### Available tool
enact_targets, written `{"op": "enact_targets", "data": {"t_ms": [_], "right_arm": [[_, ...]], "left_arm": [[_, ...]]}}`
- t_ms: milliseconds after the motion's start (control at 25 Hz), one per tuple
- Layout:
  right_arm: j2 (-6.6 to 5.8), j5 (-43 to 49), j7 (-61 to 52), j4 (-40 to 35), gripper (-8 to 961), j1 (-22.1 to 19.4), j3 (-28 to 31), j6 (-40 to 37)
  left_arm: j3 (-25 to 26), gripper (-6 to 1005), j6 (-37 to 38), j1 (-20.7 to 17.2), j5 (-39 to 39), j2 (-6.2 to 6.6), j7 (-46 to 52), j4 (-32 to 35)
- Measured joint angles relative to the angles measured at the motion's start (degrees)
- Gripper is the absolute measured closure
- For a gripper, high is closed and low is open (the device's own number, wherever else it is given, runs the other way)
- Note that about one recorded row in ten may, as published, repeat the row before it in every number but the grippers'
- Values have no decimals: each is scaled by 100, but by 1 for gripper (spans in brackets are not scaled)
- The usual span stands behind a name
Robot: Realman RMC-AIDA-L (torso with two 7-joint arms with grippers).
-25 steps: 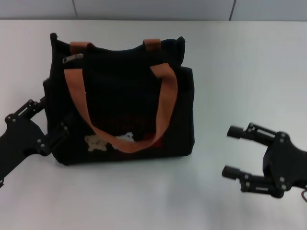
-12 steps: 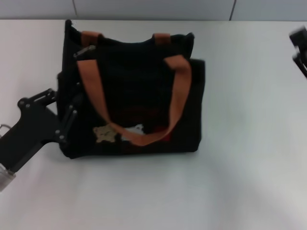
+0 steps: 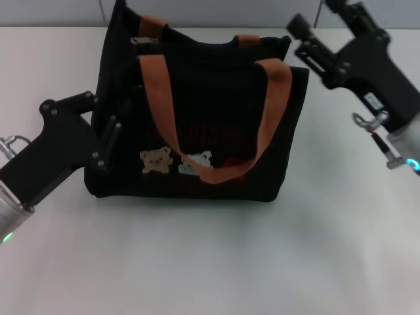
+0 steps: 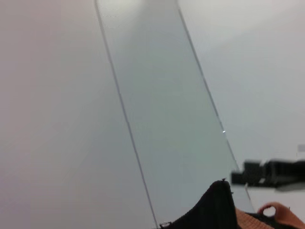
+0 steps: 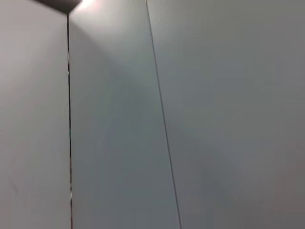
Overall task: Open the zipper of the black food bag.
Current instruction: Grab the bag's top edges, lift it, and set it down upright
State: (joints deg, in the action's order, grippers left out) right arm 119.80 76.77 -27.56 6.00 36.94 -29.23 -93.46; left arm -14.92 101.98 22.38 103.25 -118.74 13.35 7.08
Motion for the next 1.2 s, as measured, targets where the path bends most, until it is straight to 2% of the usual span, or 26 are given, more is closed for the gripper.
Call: {"op": "enact_targets", "data": {"t_ms": [160, 360, 520, 680, 880, 1040, 1200], "right_arm": [[0, 467, -296, 8, 113, 133, -1, 447], [0, 1068, -438, 145, 113, -195, -2, 1033], [0, 1380, -505, 221, 113, -363, 0, 1284], [-1, 1859, -660, 383, 114, -193, 22, 1657], [2, 2177, -703, 614, 114, 119, 41, 2118], [1, 2191, -678, 626, 114, -41, 48, 1924], [-17, 2161, -647, 180, 114, -789, 202, 876]], "left_arm": [[-6, 874, 220, 174, -2, 4, -120, 114], [-61, 875, 583, 475, 22, 1, -247, 309], [-425, 875, 665, 735, 33, -8, -377, 304], [-804, 876, 665, 868, 33, -33, -751, 183], [-1116, 876, 657, 852, 33, -34, -1407, -81], [-1184, 877, 660, 812, 28, -35, -1654, -236], [-1197, 877, 670, 776, 3, -45, -1745, -325]]}}
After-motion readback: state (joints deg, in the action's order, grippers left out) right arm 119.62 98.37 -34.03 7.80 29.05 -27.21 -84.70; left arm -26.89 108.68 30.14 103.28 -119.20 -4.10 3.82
